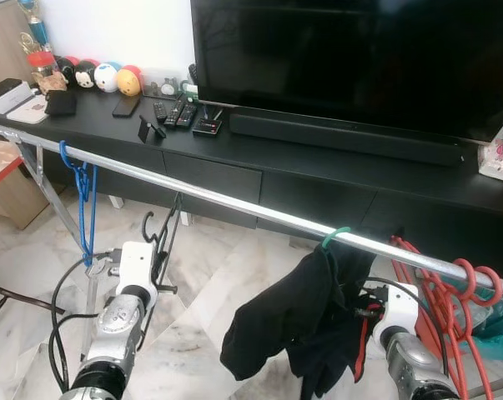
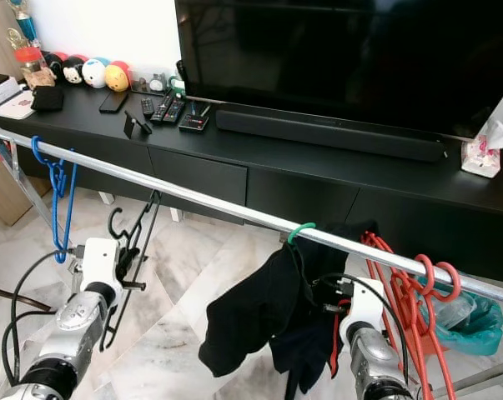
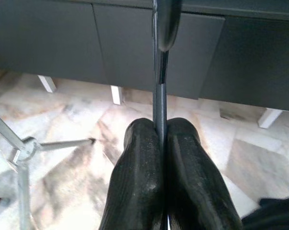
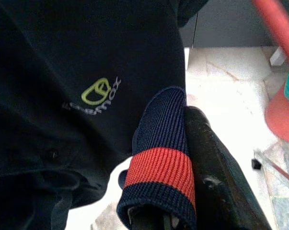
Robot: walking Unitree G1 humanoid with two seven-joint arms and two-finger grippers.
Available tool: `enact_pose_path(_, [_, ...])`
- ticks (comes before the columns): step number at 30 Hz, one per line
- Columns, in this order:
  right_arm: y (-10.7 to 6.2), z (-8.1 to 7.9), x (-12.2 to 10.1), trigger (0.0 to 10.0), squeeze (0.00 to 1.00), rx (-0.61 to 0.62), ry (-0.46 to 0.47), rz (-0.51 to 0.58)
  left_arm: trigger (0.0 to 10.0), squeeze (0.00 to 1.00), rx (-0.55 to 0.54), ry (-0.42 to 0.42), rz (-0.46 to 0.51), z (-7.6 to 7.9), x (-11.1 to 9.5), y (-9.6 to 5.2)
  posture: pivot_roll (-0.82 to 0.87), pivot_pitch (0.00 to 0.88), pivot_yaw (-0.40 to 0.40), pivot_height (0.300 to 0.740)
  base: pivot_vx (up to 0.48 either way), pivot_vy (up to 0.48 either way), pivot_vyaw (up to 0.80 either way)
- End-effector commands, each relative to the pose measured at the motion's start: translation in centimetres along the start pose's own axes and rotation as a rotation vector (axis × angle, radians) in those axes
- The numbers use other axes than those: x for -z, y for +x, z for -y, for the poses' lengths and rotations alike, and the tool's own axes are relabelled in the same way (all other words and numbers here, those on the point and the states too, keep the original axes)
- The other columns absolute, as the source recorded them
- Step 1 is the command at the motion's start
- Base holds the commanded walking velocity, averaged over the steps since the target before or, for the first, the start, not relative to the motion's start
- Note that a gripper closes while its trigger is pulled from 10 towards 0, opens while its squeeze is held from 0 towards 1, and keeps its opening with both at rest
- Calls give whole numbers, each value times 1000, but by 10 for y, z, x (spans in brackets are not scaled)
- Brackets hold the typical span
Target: Hang hanger
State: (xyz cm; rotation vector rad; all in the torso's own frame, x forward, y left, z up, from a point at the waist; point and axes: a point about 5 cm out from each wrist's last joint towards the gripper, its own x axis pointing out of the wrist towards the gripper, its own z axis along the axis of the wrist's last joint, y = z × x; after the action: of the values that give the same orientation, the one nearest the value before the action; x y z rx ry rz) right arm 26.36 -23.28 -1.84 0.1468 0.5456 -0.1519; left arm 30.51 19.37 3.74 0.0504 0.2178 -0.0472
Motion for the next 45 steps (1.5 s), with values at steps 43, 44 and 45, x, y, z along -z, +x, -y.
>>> enact_pose_path(43, [-9,6,-13,10000,0,-35,-67,148,10000,0,23,-75,28,30,10,-22,-5,0,-100,740,-278,0,0])
enact_pose_path(44, [-10,6,-12,10000,0,-31,-60,150,10000,0,25,-69,21,30,12,-23,-5,0,-97,740,-322,0,0])
enact_pose_path(45, [-10,5,-12,10000,0,-29,-49,156,10000,0,30,-59,19,30,12,-23,-3,0,-86,740,-319,0,0])
